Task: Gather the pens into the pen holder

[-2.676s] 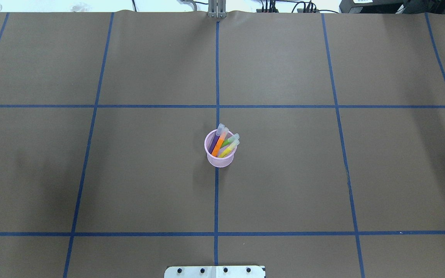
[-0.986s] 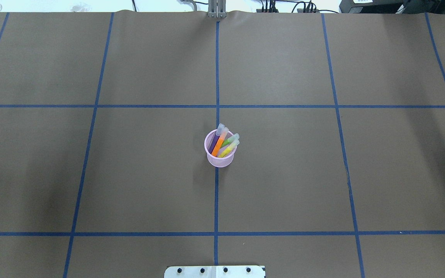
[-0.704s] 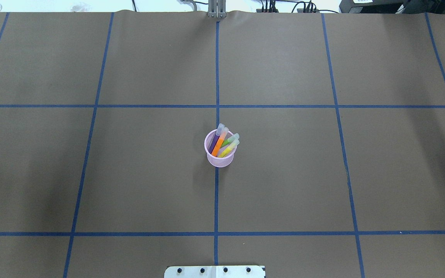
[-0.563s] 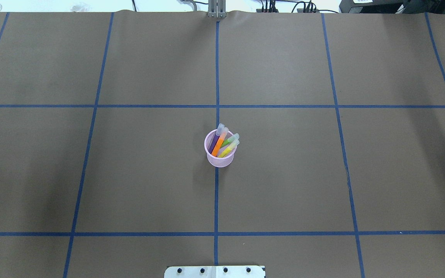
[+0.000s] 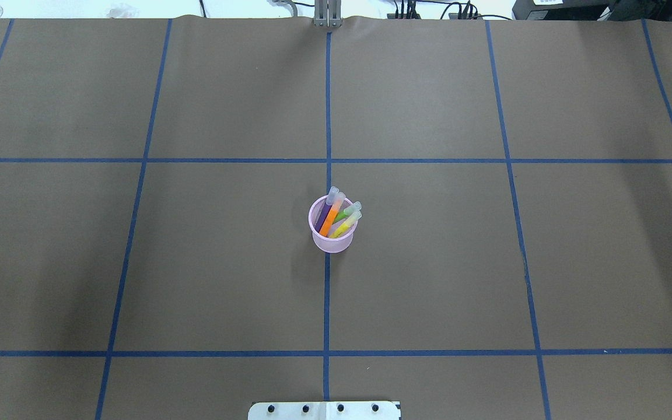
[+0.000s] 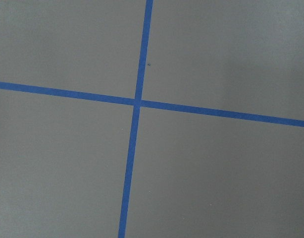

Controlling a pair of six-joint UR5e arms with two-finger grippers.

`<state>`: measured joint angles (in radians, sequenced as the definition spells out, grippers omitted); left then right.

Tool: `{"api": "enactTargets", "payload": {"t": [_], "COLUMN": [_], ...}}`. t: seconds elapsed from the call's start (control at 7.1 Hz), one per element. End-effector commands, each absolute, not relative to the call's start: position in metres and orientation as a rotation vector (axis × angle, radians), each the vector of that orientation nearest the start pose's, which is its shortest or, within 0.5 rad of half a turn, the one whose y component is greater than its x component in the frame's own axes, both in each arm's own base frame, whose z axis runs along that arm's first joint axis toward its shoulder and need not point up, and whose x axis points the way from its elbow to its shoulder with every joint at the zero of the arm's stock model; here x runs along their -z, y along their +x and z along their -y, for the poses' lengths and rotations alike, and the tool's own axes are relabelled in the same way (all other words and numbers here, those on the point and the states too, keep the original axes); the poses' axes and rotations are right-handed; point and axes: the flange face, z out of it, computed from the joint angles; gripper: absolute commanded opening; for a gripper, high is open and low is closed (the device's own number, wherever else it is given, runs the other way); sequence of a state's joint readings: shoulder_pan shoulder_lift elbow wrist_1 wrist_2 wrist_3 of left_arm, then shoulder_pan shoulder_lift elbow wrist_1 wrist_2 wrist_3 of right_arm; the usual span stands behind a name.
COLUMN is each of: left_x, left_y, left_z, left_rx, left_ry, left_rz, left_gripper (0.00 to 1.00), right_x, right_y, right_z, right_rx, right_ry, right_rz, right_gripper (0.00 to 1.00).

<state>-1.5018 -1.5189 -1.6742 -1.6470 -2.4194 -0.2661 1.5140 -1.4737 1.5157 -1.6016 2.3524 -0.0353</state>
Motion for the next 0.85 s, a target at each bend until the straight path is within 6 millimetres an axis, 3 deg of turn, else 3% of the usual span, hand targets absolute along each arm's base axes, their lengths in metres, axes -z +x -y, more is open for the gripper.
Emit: {"api": "enactTargets", "payload": {"t": [0.0, 0.28, 0.42, 0.7], "left_x": [-0.639, -0.633, -0.633, -0.642], "left_y": [-0.029, -0.032, -0.044, -0.048], "left_z": [0.458, 0.461, 0.459, 0.452], "left_rx": [0.147, 0.15, 0.167, 0.085], "left_ry": [-0.054, -0.046, -0.029, -0.004], "left_rz": [-0.829, -0.832, -0.83, -0.823], "left_gripper": [1.0, 1.0, 1.0, 1.0], "right_x": [-0.639, -0.638, -0.641, -0.64], "right_y": [0.033, 0.033, 0.033, 0.042], "right_z": [0.538, 0.54, 0.539, 0.54], "right_rx": [0.078, 0.081, 0.081, 0.075], "right_ry": [-0.004, 0.0, -0.004, 0.008], "right_rz": [0.783, 0.78, 0.778, 0.72], "right_gripper": [1.0, 1.0, 1.0, 1.0]}}
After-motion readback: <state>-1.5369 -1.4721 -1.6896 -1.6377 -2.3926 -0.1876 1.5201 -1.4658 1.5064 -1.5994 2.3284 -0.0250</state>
